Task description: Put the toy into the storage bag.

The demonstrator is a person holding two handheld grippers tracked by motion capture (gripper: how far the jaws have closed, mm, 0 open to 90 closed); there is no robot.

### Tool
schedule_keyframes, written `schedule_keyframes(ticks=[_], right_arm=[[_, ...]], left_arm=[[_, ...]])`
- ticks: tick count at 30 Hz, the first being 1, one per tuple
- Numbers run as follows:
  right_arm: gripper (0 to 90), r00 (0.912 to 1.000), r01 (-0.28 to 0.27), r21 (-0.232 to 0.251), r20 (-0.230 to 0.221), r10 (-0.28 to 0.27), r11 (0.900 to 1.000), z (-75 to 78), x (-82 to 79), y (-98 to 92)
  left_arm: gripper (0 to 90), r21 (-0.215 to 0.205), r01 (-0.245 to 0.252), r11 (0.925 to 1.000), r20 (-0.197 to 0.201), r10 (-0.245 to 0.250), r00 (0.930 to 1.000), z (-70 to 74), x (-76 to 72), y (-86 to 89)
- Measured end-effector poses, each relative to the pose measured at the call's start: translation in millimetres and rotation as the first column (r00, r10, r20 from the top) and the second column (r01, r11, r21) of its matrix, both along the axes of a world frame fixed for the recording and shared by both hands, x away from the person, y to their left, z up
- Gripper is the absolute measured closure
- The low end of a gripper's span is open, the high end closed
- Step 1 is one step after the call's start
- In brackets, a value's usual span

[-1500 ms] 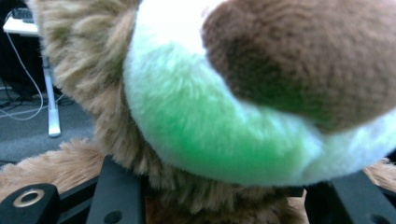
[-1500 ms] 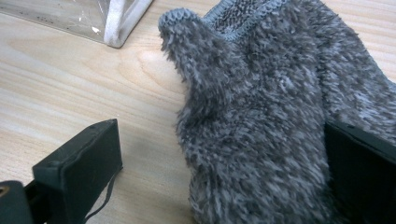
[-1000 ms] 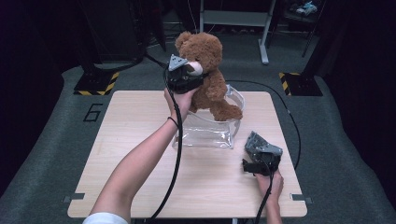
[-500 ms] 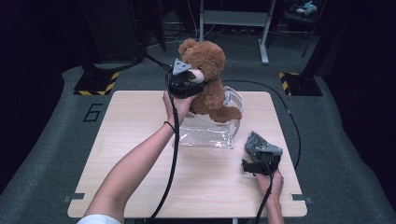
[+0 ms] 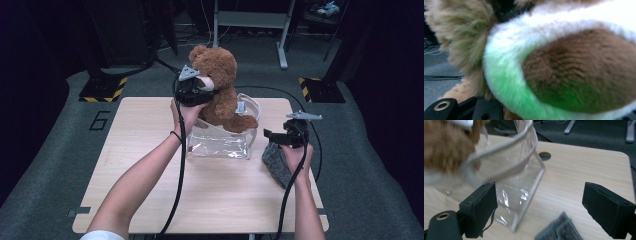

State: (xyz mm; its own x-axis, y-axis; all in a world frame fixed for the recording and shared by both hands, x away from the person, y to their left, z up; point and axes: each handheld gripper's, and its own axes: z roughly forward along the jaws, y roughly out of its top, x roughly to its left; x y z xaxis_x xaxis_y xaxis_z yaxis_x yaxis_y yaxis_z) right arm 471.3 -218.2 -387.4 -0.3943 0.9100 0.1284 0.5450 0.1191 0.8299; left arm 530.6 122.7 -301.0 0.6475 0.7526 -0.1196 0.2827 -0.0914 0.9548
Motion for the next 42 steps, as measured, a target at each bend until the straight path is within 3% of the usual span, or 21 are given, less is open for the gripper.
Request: schedule_keyframes(ticks=[7,11,14,17,18,19,22,26,29,31,34,35,38,42], right_arm=[[16.8,0.9999,-0.016,0.117,0.0,0.017,0.993,21.1,38.1,7.2],[25.0,0.9985,-0.029,0.106,-0.042,0.034,0.994,25.4,60.8,21.1],[41.9,0.9957,-0.043,0.098,-0.077,0.05,0.994,20.9,77.6,30.5],[55.6,0.9893,-0.04,0.049,-0.139,0.047,0.998,13.8,88.0,38.8],[59.6,0.9877,-0.022,0.023,-0.154,0.025,1.0,12.1,89.2,40.5],[74.5,0.9892,0.006,0.001,-0.146,-0.006,1.0,10.6,88.9,39.8],[82.0,0.9847,0.056,0.015,-0.166,-0.053,0.998,3.0,88.8,29.1],[83.1,0.9765,0.099,0.033,-0.196,-0.09,0.995,-4.1,84.7,22.2],[82.3,0.9772,0.098,0.029,-0.192,-0.091,0.995,-4.7,83.7,23.1],[64.4,0.9804,0.07,-0.014,-0.183,-0.072,0.997,0.5,83.4,26.9],[44.6,0.9923,0.021,-0.053,-0.121,-0.027,0.998,15.5,82.9,28.0],[44.9,0.9954,0.012,-0.079,-0.093,-0.02,0.997,21.5,82.8,30.6],[39.3,0.9968,-0.037,-0.115,-0.075,0.028,0.993,39.1,88.4,40.0],[39.5,0.993,-0.115,-0.192,-0.051,0.107,0.975,55.3,99.8,56.1]], left_arm=[[51.3,0.026,0.023,0.9994,-0.001,-0.023,0.9997,-0.8,-0.4,-0.9],[51.3,0.013,0.037,0.9992,-0.021,-0.037,0.9991,-4.7,1.9,-1.0],[51.3,0.018,0.036,0.9992,-0.017,-0.036,0.9992,-5.5,1.2,-0.6],[51.3,0.039,0.035,0.9986,-0.008,-0.035,0.9994,-5.0,-0.5,0.4],[51.3,0.049,0.034,0.9982,-0.007,-0.034,0.9994,-4.3,-1.2,1.4],[51.4,0.056,0.03,0.998,0.003,-0.03,0.9995,-3.9,-1.7,2.8],[51.5,0.07,0.025,0.9972,0.01,-0.026,0.9996,-3.6,-3.0,8.1],[51.6,0.077,0.019,0.9968,0.005,-0.019,0.9998,-5.0,-3.7,13.7],[51.7,0.085,0.028,0.996,0.003,-0.028,0.9996,-5.9,-4.4,17.4],[51.6,0.065,0.05,0.9967,-0.004,-0.05,0.9988,-5.7,-5.6,17.3],[51.6,0.032,0.073,0.9968,-0.019,-0.073,0.9972,-5.5,-5.3,15.2],[51.5,0.03,0.076,0.9967,-0.021,-0.075,0.9969,-5.2,-5.1,13.9],[51.5,0.035,0.083,0.9959,-0.017,-0.083,0.9964,-4.1,-5.0,12.5],[51.4,0.024,0.088,0.9959,-0.021,-0.087,0.996,-4.1,-3.8,12.5]])
